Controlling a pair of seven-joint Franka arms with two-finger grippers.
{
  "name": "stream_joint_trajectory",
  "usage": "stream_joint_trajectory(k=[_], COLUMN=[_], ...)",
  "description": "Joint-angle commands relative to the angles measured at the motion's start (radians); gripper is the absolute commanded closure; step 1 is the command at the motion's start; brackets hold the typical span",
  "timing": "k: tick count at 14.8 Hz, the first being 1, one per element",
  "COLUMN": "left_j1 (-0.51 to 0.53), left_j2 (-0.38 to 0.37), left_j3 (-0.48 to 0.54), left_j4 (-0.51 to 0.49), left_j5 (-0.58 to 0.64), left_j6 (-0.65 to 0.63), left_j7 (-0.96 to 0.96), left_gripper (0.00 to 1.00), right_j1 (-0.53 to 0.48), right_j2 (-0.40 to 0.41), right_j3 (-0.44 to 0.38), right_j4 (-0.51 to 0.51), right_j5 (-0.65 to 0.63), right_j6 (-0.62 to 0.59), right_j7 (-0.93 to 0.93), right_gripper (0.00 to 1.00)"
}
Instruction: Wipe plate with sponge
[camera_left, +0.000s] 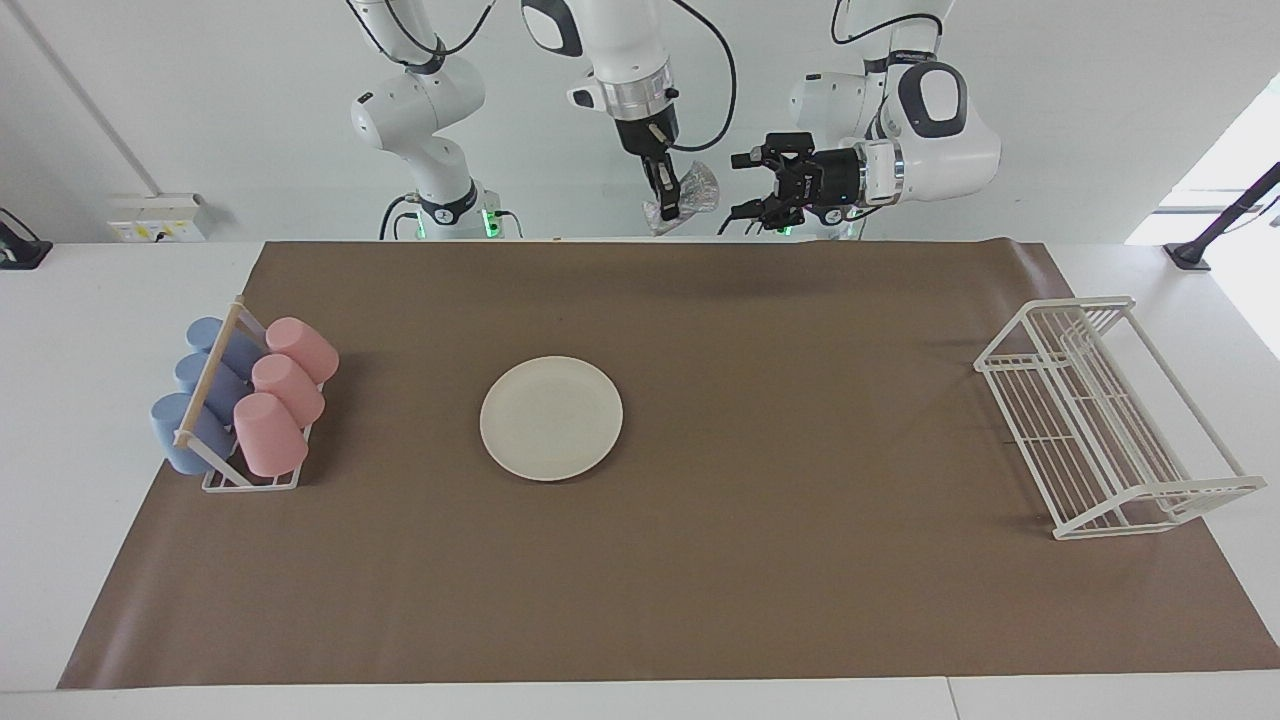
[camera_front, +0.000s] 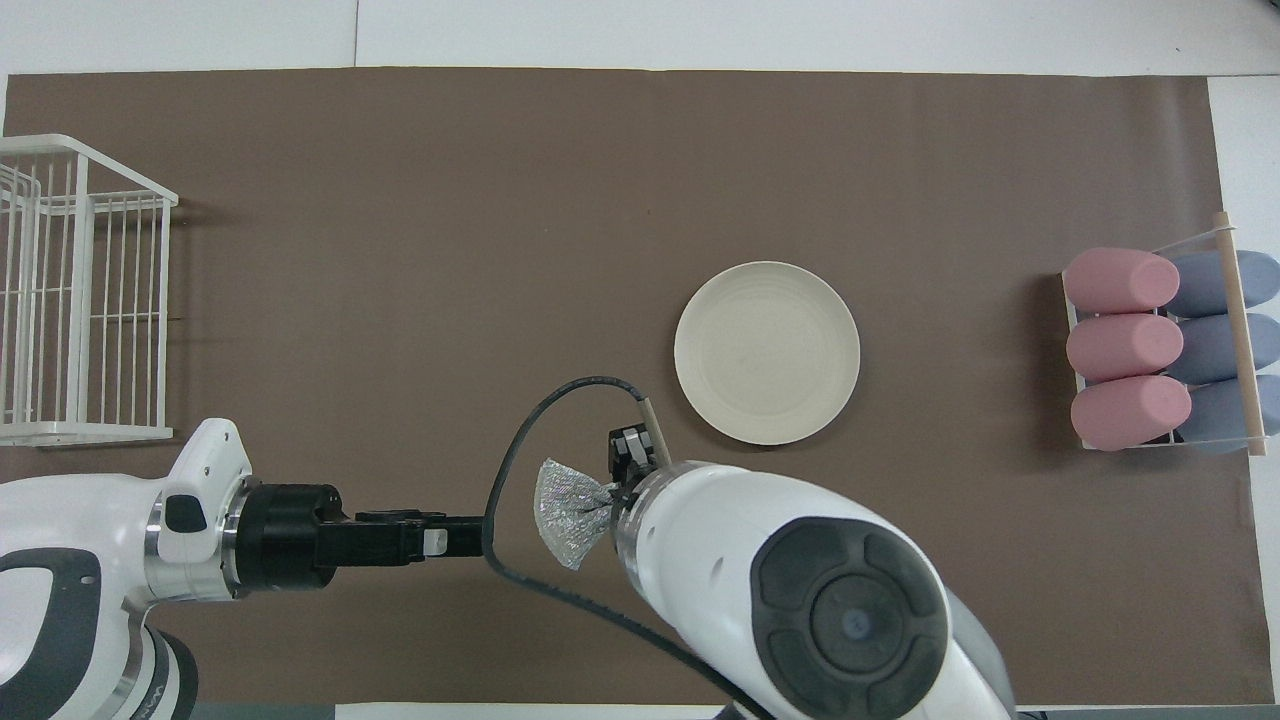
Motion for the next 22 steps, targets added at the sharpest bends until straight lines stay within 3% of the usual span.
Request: stream_joint_trajectory(k=[1,4,7,10,15,22], left_j1=[-0.004,-0.001,0.011,0.028,0.055,0.06], left_j2=[-0.023,-0.018,0.003,0.005,0.009,0.072], left_j3=[0.01,0.009,0.009,0.009,0.009,0.008], left_j4=[-0.017,0.002,0.057,0.069,0.134,0.24], left_j5=[0.018,0.116,0.318,0.479,0.86,1.201], left_j6=[0.007,0.016,0.014,0.005,-0.076,-0.099], left_j7=[-0.035,-0.067,-0.162,-0.184,-0.181,-0.186], left_gripper=[0.0,0.0,0.0,0.0,0.0,0.0], right_j1=[-0.066,-0.138,-0.258,-0.29,-0.273,-0.35], right_j2=[0.075,0.15,0.162,0.17,0.262,0.333], right_j3=[0.007,0.007,0.007,0.007,0.009,0.007], right_j4=[-0.065,-0.127,-0.232,-0.306,-0.313,-0.313], right_j5=[-0.002,-0.003,-0.003,-0.002,0.001,0.001], right_j6=[0.119,0.233,0.343,0.441,0.544,0.583], right_j7=[-0.131,-0.275,-0.499,-0.562,-0.559,-0.735], right_gripper=[1.0,1.0,1.0,1.0,1.0,1.0])
